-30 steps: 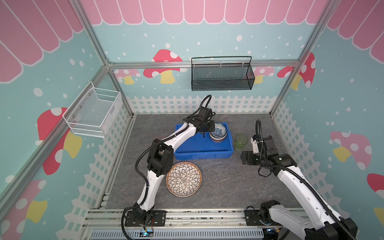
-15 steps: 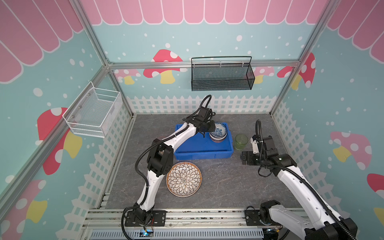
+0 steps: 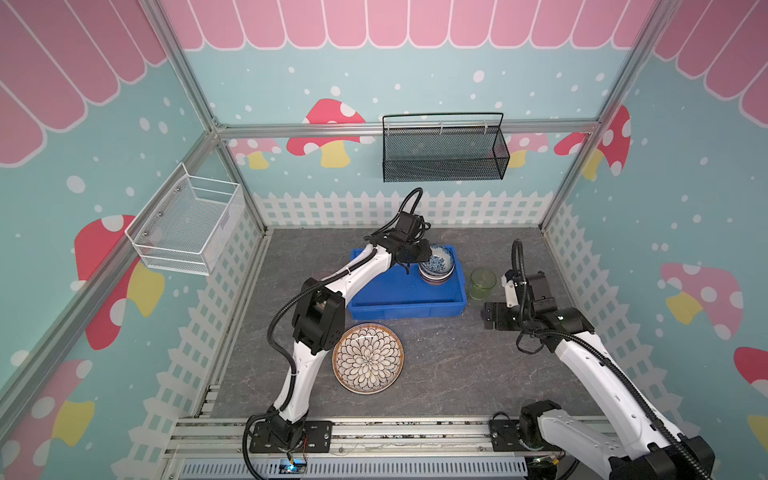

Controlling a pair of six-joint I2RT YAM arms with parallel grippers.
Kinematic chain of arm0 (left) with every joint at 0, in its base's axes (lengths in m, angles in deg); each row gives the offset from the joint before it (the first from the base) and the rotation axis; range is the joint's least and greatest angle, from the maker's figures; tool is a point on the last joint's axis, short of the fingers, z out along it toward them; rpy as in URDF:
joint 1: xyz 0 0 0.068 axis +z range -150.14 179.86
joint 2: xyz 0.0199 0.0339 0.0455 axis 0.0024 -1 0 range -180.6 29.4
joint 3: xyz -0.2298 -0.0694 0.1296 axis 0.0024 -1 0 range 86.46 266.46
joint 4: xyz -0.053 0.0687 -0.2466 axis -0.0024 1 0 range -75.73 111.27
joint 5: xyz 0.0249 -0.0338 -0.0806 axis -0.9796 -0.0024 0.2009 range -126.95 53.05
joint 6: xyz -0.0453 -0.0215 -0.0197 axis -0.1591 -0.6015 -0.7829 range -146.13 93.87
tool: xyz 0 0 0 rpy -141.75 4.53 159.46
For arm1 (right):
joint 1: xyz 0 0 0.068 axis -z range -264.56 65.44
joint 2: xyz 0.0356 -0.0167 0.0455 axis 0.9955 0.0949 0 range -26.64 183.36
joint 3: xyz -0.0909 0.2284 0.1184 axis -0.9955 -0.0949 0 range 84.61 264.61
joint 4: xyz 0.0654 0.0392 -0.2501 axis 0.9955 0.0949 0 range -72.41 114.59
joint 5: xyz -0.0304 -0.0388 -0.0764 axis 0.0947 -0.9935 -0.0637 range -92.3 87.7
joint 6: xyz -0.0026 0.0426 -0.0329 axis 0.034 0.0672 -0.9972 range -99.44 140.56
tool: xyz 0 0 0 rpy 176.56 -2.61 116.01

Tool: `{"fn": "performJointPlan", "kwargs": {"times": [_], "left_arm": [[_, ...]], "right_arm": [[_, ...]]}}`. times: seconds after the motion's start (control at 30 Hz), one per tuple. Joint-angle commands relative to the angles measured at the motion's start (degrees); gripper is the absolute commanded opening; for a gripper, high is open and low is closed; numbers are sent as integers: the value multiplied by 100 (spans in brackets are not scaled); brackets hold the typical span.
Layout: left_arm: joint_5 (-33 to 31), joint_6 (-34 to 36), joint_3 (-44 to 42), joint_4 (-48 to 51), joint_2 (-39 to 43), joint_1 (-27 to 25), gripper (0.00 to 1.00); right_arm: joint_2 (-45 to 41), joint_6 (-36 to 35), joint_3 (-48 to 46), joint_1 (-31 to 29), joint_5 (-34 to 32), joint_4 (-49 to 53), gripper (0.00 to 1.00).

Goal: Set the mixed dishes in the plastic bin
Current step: 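Lower the blue-floral bowl onto the bowl stack in the bin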

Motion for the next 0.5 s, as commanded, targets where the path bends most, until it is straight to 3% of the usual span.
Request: {"fn": "performJointPlan", "kwargs": {"times": [0.0,0.47], "left_arm": [[112,30,135,81,301,0,44],[147,-63,-121,15,773,-10,45]], "right_arm": [[-25,-49,-29,42,30,-35,97],[-14,-49,-55,55,48,-53,97]]}}
